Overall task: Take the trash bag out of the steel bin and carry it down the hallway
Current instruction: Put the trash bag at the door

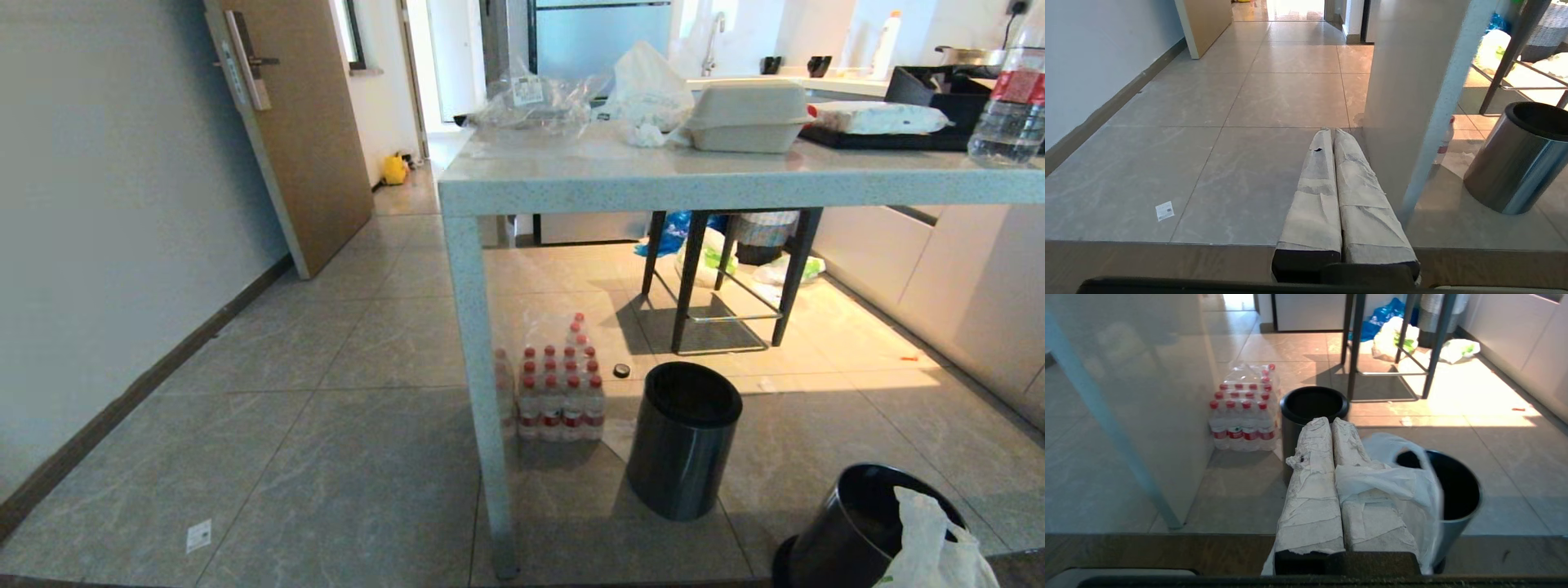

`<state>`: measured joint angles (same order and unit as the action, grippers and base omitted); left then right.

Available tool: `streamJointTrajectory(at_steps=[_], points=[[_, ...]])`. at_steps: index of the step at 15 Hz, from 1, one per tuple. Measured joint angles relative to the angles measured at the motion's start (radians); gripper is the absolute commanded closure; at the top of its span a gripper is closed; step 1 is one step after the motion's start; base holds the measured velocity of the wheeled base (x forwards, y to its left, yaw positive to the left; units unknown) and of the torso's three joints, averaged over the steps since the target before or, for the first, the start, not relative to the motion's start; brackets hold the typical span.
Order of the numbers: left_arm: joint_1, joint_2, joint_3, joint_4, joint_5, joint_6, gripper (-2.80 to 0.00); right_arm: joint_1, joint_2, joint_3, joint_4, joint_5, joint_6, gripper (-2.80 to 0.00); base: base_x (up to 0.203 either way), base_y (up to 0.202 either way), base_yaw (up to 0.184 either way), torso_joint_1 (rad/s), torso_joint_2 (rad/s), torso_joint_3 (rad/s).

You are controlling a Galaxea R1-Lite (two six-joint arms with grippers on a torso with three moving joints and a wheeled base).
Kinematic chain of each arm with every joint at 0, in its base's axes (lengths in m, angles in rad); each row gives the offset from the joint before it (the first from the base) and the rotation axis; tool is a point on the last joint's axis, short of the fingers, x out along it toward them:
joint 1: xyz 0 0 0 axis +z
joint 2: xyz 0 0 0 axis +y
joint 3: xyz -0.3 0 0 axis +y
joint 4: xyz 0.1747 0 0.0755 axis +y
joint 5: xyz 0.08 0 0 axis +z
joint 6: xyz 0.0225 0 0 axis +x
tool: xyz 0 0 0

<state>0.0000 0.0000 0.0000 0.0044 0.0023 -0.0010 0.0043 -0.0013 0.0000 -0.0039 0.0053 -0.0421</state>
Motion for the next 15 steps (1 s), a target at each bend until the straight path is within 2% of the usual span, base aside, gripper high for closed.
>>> streamJointTrajectory(at_steps=[15], points=[[0.0,0.0,0.0,0.001,0.0,-0.002,0.0,0.0,0.0,0.0,0.0,0.0,0.0,0.0,0.0,0.191,0.0,0.001,0.0,0.004]])
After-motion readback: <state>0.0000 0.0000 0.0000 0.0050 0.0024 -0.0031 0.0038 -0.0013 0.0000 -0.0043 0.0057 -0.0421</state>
